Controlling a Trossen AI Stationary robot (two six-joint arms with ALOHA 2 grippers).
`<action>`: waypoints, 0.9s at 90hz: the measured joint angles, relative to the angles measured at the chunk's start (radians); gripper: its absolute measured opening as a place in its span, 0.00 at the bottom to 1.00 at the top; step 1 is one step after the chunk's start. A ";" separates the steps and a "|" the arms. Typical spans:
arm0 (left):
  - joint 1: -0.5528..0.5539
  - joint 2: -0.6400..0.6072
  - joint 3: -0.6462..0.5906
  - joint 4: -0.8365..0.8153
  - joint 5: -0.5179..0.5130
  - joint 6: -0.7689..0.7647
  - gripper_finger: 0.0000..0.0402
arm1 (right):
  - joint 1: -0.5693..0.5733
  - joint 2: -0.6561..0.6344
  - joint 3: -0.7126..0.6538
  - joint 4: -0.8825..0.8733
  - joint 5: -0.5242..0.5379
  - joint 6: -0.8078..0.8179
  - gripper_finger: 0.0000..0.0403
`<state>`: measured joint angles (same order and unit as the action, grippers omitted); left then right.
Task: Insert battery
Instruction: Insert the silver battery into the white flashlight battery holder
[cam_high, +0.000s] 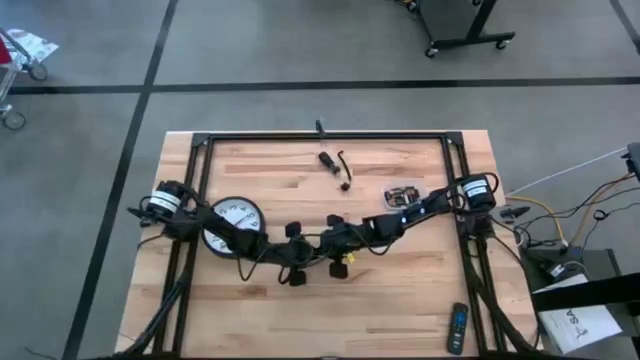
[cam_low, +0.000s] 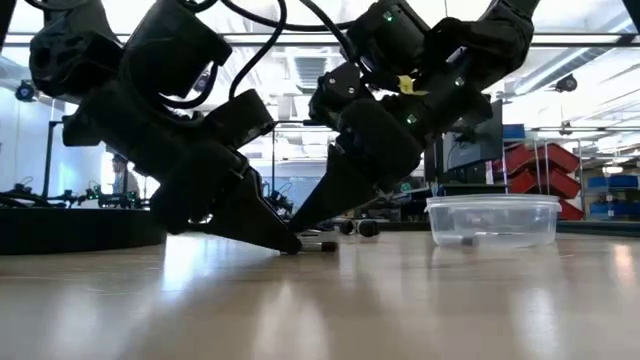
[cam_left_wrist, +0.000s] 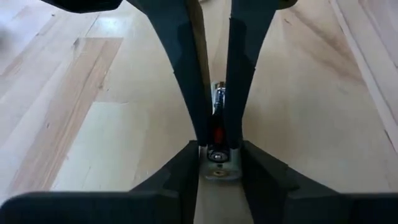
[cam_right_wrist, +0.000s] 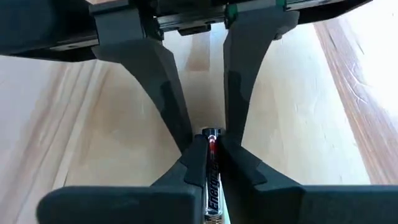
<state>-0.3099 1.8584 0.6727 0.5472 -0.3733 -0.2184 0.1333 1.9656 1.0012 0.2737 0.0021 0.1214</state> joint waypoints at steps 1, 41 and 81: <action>0.000 0.000 0.000 0.000 0.000 0.000 0.22 | 0.000 0.000 0.000 -0.001 0.000 0.001 0.03; -0.001 0.000 0.001 -0.005 -0.003 0.007 0.24 | 0.000 -0.005 0.001 -0.069 0.001 0.064 0.03; -0.001 0.000 0.001 -0.004 -0.006 0.008 0.20 | 0.009 0.000 0.007 -0.078 -0.002 0.055 0.12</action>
<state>-0.3111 1.8584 0.6735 0.5434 -0.3789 -0.2104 0.1419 1.9656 1.0085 0.1962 -0.0002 0.1762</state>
